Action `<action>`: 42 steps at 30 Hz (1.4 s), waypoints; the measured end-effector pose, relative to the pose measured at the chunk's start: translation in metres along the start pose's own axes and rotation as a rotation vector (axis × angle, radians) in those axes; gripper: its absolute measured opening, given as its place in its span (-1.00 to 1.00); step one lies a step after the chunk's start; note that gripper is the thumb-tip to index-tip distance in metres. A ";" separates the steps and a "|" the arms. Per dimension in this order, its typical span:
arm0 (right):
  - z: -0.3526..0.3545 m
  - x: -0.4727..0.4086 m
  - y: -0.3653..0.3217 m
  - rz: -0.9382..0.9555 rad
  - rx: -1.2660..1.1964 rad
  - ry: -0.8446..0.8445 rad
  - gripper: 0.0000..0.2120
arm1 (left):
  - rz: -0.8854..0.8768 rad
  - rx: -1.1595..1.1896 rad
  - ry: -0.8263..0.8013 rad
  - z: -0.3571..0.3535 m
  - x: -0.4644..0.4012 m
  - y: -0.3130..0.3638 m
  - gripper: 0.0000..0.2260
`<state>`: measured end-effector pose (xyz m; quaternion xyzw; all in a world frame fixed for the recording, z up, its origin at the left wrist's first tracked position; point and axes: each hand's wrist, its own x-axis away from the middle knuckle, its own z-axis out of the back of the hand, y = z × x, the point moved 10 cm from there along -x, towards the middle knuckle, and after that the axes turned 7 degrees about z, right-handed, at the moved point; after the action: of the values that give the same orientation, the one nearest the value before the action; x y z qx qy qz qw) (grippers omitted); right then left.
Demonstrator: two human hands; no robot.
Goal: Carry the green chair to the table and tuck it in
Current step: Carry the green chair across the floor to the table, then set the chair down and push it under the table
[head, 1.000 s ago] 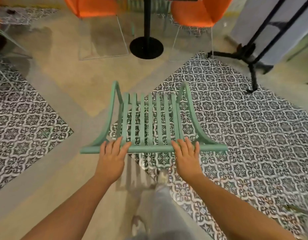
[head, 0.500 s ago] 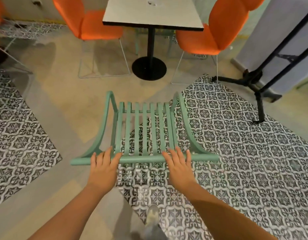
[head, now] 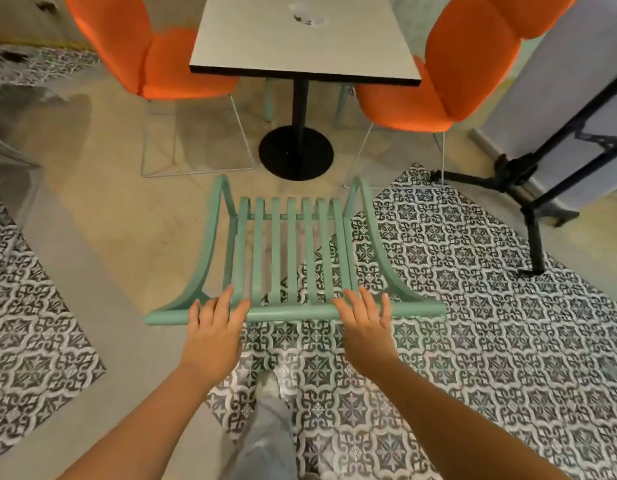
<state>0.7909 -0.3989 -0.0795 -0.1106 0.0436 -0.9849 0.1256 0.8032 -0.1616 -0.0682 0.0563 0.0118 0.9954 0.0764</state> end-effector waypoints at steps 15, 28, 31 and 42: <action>0.052 -0.222 0.063 -0.055 0.043 -0.033 -0.17 | -0.068 -0.018 -0.049 0.038 -0.242 -0.028 -0.36; 0.101 -0.405 0.127 -0.021 0.042 -0.015 -0.19 | -0.051 -0.010 -0.033 0.063 -0.450 -0.038 -0.34; 0.110 -0.434 0.150 -0.012 0.043 -0.009 -0.17 | -0.044 -0.014 -0.015 0.070 -0.482 -0.031 -0.36; 0.152 -0.544 0.212 -0.010 0.048 0.074 -0.27 | -0.053 0.035 0.045 0.092 -0.596 -0.019 -0.34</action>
<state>1.3896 -0.4723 -0.0683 -0.0712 0.0238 -0.9897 0.1215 1.4014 -0.2333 -0.0428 0.0351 0.0325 0.9937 0.1013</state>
